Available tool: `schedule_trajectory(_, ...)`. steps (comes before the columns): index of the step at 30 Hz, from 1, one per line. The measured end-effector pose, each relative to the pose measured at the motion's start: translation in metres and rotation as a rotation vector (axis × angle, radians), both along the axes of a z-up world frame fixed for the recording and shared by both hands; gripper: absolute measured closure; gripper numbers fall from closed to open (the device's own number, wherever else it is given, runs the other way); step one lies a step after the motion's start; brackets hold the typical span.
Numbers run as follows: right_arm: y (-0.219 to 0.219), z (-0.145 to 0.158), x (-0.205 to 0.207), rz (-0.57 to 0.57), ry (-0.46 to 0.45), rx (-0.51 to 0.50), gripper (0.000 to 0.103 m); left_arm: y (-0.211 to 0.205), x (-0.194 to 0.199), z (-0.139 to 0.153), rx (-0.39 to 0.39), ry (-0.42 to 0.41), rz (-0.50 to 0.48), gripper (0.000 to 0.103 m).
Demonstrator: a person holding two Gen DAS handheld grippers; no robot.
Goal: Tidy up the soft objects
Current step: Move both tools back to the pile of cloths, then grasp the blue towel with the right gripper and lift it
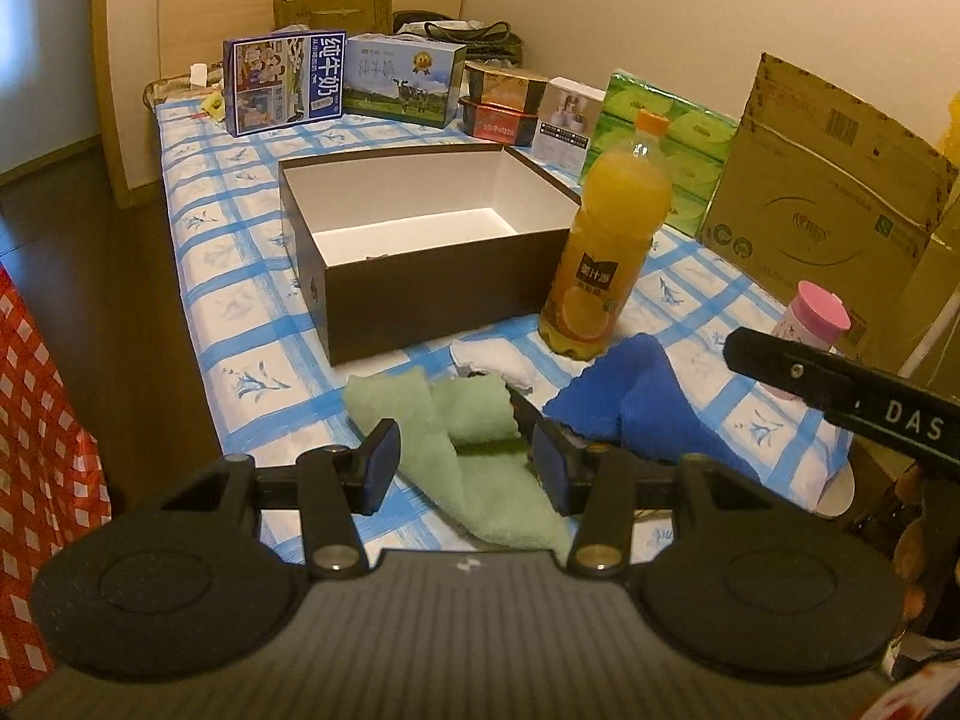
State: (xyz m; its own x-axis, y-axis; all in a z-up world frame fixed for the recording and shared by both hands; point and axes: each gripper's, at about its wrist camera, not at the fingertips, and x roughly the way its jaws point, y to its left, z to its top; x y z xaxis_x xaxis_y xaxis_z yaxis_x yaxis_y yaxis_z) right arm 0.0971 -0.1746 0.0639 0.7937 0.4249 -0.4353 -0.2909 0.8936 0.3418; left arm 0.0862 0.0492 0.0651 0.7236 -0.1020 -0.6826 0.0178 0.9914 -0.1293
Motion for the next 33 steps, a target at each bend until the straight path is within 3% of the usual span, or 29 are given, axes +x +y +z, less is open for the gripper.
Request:
schedule_trajectory(16,-0.035,-0.029,-0.005,-0.029,0.031,-0.023,0.036,-0.021,0.013,-0.006,0.053,0.023,-0.057,0.058)
schedule_trajectory(23,-0.036,-0.045,-0.008,-0.017,0.037,-0.105,0.036,-0.02,0.023,-0.02,0.052,0.057,-0.069,0.058)
schedule_trajectory(33,-0.023,-0.079,0.0,0.019,0.035,-0.307,0.036,-0.011,0.035,-0.05,0.046,0.133,-0.044,0.058)
